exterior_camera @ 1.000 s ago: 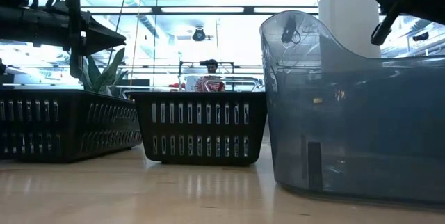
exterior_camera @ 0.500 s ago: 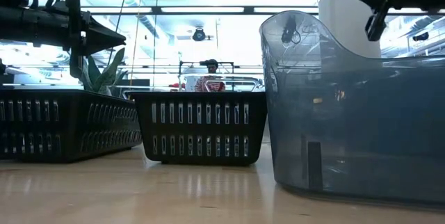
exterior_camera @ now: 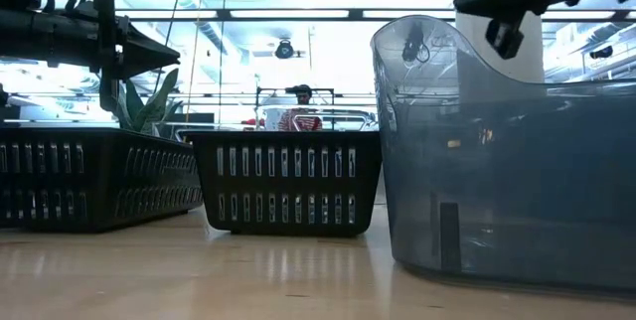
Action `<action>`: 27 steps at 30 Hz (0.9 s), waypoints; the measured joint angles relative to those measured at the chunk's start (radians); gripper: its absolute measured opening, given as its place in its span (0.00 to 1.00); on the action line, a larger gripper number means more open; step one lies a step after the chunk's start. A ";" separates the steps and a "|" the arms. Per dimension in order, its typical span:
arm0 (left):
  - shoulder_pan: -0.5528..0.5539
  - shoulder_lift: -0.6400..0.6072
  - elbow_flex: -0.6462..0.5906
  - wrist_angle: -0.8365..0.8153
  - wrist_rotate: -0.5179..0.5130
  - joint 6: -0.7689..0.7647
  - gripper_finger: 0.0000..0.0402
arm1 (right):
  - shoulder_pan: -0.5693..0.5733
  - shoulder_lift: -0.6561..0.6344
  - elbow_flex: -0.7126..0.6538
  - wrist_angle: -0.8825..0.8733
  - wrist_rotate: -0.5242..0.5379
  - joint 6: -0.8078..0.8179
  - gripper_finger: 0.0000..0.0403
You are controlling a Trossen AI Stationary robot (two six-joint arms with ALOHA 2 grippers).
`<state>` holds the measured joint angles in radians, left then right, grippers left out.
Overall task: Stack baskets by color
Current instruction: Stack the right transparent bin on the middle transparent bin
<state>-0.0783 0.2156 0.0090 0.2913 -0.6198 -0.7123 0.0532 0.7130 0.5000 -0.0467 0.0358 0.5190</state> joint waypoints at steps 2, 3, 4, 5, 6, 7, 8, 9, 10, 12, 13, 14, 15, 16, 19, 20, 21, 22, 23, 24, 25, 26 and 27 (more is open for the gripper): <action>0.000 0.000 0.000 0.000 0.000 0.000 0.09 | -0.012 0.050 0.021 -0.006 -0.052 0.003 0.12; 0.000 0.000 0.000 0.000 0.000 0.000 0.09 | -0.018 0.075 0.034 -0.006 -0.077 0.003 0.14; 0.000 0.000 0.000 0.000 0.000 0.000 0.09 | -0.023 0.098 0.049 -0.005 -0.100 0.002 0.16; 0.000 0.000 0.000 0.000 0.000 0.000 0.09 | -0.028 0.119 0.066 -0.015 -0.117 0.002 0.18; 0.000 0.000 0.000 0.000 0.000 0.000 0.09 | -0.032 0.141 0.086 -0.036 -0.128 0.001 0.20; 0.000 0.000 0.000 0.000 0.000 0.000 0.10 | -0.036 0.163 0.110 -0.063 -0.135 0.001 0.22; 0.000 0.000 0.000 0.001 0.000 0.000 0.10 | -0.040 0.183 0.136 -0.101 -0.135 -0.004 0.23; 0.000 0.000 0.000 0.003 0.000 0.000 0.10 | -0.043 0.201 0.164 -0.141 -0.134 -0.016 0.24; 0.000 0.000 0.000 0.003 0.000 0.000 0.10 | -0.046 0.220 0.194 -0.182 -0.134 -0.027 0.25; 0.000 0.000 0.000 0.003 0.000 0.000 0.10 | -0.053 0.256 0.255 -0.269 -0.131 -0.043 0.27; 0.000 0.000 0.000 0.003 0.000 0.000 0.10 | -0.057 0.274 0.282 -0.315 -0.124 -0.048 0.27; 0.000 0.000 0.000 0.003 0.000 0.000 0.10 | -0.059 0.294 0.309 -0.357 -0.112 -0.052 0.27; 0.000 0.000 0.000 0.003 0.000 0.000 0.10 | -0.061 0.312 0.334 -0.395 -0.098 -0.057 0.27; 0.000 0.000 0.000 0.003 0.000 0.000 0.10 | -0.061 0.328 0.354 -0.429 -0.084 -0.065 0.27; 0.000 0.000 0.000 0.003 0.000 0.000 0.10 | -0.061 0.378 0.399 -0.496 -0.055 -0.076 0.27; 0.000 0.000 0.000 0.003 0.000 0.000 0.10 | -0.063 0.394 0.409 -0.517 -0.057 -0.074 0.27; 0.000 0.000 0.000 0.003 0.000 0.000 0.10 | -0.065 0.411 0.419 -0.543 -0.059 -0.070 0.28; 0.000 0.000 0.000 0.003 0.000 0.000 0.10 | -0.068 0.429 0.431 -0.567 -0.062 -0.062 0.28; 0.000 0.000 0.000 0.003 0.000 0.000 0.09 | -0.071 0.448 0.444 -0.588 -0.063 -0.049 0.28; 0.000 0.000 0.000 0.003 0.000 0.000 0.09 | -0.074 0.467 0.457 -0.613 -0.063 -0.037 0.28; 0.000 0.000 0.000 0.003 0.000 0.000 0.09 | -0.077 0.487 0.472 -0.639 -0.063 -0.025 0.28; 0.000 0.000 0.000 0.003 0.000 0.000 0.09 | -0.077 0.507 0.488 -0.661 -0.063 -0.020 0.28; 0.000 0.000 0.000 0.003 0.000 0.000 0.08 | -0.077 0.527 0.505 -0.680 -0.062 -0.020 0.28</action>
<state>-0.0782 0.2153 0.0088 0.2947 -0.6201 -0.7124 -0.0242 1.2400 1.0048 -0.7271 -0.0262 0.4995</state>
